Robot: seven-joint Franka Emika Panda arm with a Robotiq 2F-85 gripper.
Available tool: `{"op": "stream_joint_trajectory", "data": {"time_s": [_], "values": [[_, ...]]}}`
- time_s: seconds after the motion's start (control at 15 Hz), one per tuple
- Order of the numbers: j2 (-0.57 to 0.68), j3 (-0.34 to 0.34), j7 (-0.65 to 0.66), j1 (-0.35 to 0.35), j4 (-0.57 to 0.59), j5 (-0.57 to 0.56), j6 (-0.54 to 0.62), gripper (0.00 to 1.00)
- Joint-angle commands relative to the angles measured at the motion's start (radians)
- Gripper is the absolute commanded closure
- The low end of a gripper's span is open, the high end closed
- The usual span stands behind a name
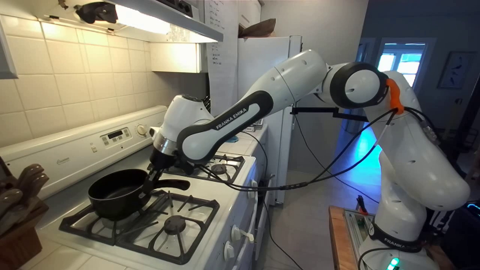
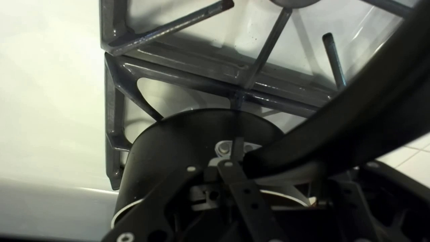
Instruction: Move the black pot from the bottom stove plate to the top plate on the left
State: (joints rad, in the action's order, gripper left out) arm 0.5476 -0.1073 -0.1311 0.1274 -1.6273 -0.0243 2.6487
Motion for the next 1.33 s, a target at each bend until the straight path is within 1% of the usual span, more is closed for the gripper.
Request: {"op": "stream_joint_trajectory", "data": {"time_s": [0.0,0.07,0.13,0.33,0.53,0.67,0.73,0.93,1.27], "values": [[0.031,-0.003,-0.011,0.002,0.061,-0.018,-0.021,0.92],[0.032,-0.001,-0.007,0.003,0.063,-0.019,-0.022,0.45],[0.034,-0.003,-0.009,0.002,0.067,-0.018,-0.023,0.44],[0.034,-0.003,-0.006,0.004,0.079,-0.018,-0.024,0.25],[0.026,-0.001,0.004,0.009,0.083,-0.018,-0.023,0.03],[0.009,0.016,0.034,0.025,0.079,-0.029,-0.039,0.0],[-0.004,0.025,0.052,0.034,0.076,-0.035,-0.058,0.0],[-0.037,0.026,0.07,0.046,0.067,-0.031,-0.098,0.0],[-0.092,0.051,0.165,0.086,0.064,-0.059,-0.192,0.0]]}}
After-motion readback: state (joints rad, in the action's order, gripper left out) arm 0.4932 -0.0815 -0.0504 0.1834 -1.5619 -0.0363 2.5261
